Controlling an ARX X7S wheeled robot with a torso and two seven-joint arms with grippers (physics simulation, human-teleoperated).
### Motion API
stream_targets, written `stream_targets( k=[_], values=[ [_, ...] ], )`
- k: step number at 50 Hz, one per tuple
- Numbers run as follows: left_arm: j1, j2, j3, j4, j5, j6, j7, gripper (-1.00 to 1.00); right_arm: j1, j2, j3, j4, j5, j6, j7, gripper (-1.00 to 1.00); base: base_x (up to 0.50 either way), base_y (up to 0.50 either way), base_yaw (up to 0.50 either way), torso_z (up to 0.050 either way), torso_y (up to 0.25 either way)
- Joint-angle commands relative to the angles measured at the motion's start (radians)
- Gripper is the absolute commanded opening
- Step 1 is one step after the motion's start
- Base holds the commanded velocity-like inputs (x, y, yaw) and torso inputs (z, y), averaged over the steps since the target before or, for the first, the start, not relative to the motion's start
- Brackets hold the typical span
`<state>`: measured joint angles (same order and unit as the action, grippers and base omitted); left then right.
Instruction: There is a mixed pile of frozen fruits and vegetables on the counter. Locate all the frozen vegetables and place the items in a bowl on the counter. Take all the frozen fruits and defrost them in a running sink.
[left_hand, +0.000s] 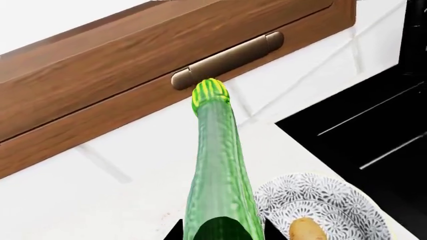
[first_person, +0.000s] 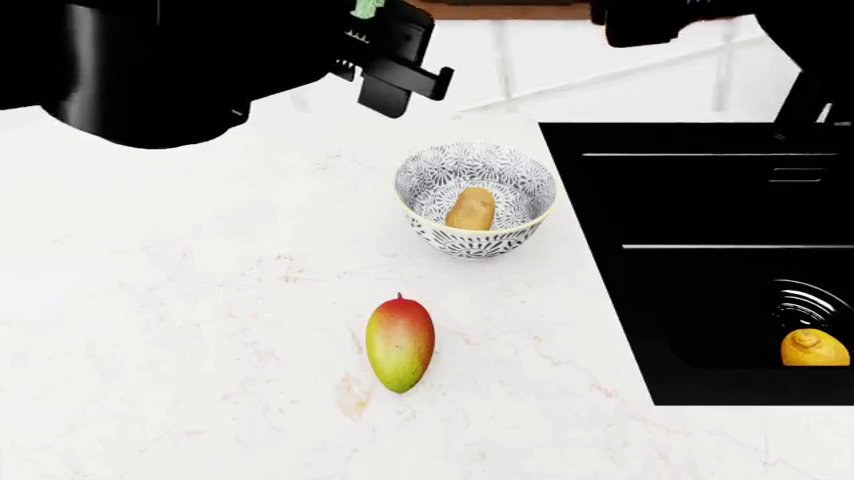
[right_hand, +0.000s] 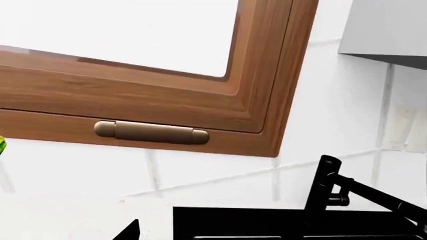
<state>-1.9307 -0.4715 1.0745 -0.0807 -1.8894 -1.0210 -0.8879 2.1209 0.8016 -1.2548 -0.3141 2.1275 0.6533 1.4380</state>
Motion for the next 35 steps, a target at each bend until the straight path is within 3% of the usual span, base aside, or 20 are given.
stream_targets(
  k=[1, 35],
  values=[
    [0.025, 0.045, 0.022, -0.028, 0.03, 0.009, 0.037, -1.0, -0.006, 0.027, 0.002, -0.037, 0.007, 0.005, 0.004, 1.0, 0.0, 0.0, 0.0, 0.0, 0.0],
    [0.147, 0.071, 0.041, -0.029, 0.064, 0.066, 0.116, -1.0, -0.026, 0.058, 0.0, -0.06, -0.003, 0.001, 0.001, 1.0, 0.0, 0.0, 0.0, 0.0, 0.0]
  ],
)
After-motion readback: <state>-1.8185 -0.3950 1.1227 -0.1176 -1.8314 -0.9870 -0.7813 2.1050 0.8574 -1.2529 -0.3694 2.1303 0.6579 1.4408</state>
